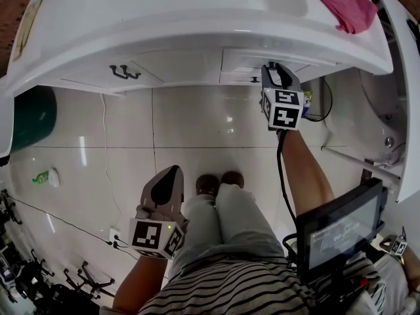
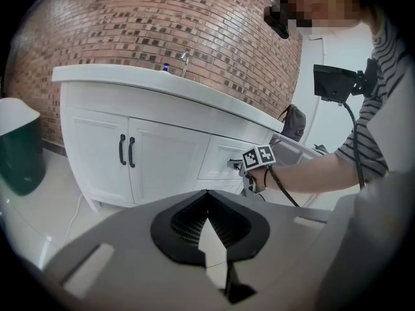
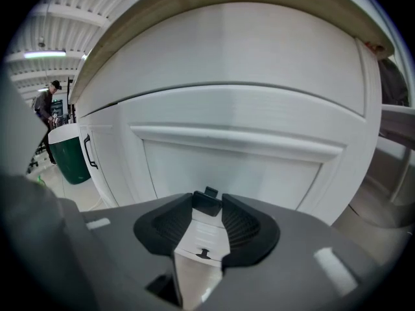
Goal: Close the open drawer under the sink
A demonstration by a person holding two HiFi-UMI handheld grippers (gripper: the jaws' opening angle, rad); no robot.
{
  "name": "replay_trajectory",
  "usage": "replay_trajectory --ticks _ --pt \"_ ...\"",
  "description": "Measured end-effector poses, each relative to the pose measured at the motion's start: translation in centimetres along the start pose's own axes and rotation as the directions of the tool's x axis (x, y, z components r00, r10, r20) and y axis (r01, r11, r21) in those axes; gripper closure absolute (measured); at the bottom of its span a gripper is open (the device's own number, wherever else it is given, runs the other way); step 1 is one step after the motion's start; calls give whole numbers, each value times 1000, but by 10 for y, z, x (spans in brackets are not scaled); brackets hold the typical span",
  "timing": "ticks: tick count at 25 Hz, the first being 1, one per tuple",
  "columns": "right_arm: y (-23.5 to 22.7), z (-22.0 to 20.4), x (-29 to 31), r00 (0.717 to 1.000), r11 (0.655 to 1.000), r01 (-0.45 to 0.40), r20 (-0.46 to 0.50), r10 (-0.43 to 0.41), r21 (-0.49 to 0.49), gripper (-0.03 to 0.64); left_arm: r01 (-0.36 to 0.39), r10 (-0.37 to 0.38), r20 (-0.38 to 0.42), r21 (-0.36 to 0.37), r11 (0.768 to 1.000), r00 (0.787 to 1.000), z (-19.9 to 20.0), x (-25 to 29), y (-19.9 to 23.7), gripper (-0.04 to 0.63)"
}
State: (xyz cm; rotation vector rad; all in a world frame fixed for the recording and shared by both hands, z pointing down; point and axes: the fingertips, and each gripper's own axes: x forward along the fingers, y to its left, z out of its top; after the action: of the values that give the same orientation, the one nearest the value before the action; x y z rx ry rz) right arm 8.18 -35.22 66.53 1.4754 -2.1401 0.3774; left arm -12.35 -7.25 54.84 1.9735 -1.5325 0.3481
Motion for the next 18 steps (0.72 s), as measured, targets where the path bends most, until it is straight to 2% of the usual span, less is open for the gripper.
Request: replay_trajectory --ticks 7,12,14,16,18 --pt "-5 0 -2 1000 1000 8 3 -8 -24 476 -10 10 7 5 1000 1000 -1 -6 3 580" --pt "-5 -2 1 999 998 22 -28 -23 -52 471 -14 14 -9 -4 1000 1000 -10 -8 4 580" --pt "-3 -4 -7 999 997 35 -31 -37 -67 491 -1 1 -22 -2 1000 1000 -11 -11 0 580" --pt "-6 -4 -22 998 996 47 -40 -50 -73 540 10 -10 -29 1 1000 1000 -9 -17 -4 580" --pt "-7 -1 -45 998 997 40 -51 -44 -64 548 7 -7 -32 -2 1000 999 -3 -25 -8 580"
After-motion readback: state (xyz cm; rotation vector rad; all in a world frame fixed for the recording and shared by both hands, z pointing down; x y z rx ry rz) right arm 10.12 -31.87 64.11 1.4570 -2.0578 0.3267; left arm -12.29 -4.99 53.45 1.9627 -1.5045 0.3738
